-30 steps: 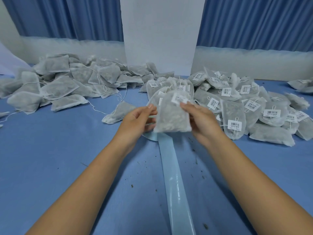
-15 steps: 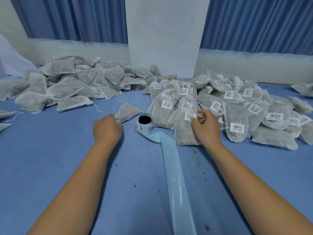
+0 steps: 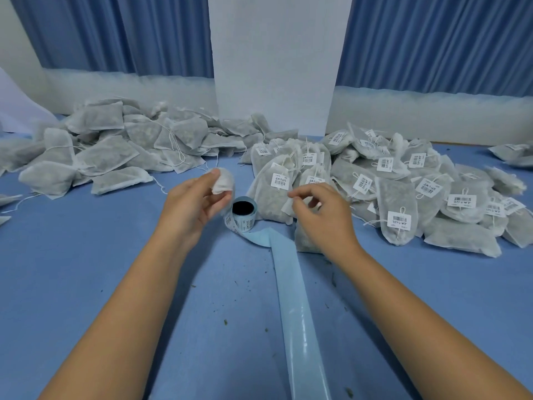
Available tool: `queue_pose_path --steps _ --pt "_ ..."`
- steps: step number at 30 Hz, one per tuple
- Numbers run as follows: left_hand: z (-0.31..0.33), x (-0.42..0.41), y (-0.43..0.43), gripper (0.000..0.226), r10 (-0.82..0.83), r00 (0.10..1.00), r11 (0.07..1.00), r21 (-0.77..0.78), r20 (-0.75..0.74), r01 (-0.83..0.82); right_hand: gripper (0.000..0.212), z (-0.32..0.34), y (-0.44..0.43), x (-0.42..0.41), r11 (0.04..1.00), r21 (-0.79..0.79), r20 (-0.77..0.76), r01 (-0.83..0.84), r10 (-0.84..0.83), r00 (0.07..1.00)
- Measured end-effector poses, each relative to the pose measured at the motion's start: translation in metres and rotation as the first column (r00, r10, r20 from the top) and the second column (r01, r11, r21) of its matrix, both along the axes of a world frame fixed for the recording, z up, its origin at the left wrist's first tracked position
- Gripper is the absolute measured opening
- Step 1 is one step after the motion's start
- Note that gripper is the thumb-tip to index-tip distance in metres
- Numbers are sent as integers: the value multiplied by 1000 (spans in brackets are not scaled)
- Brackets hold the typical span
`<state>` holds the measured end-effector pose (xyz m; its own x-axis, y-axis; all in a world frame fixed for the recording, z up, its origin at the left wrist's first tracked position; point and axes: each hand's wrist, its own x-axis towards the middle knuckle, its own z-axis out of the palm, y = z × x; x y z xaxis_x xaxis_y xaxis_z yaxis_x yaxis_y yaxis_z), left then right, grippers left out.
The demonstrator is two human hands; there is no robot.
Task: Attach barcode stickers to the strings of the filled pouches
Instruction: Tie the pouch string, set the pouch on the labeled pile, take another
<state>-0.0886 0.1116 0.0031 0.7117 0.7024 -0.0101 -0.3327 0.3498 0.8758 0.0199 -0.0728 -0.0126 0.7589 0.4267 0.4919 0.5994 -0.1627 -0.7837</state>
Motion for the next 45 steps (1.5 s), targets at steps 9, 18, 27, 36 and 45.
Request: queue_pose_path --steps 9,18,27,36,45 --pt "0 2 -34 36 5 982 885 459 -188 84 25 -1 10 -26 959 45 -94 -281 284 954" --pt "-5 2 -37 19 166 979 727 686 -121 -38 12 6 6 -20 936 105 -251 -337 353 901" --pt "-12 5 -36 15 6 985 725 679 -171 113 16 3 5 -18 972 124 -230 -201 225 947" --pt "-13 8 -38 20 105 983 703 710 -152 35 16 2 8 -19 977 34 -322 -211 210 923" --pt "-5 -4 -27 27 203 944 475 869 -260 137 11 8 1 -10 944 125 -455 -306 329 828"
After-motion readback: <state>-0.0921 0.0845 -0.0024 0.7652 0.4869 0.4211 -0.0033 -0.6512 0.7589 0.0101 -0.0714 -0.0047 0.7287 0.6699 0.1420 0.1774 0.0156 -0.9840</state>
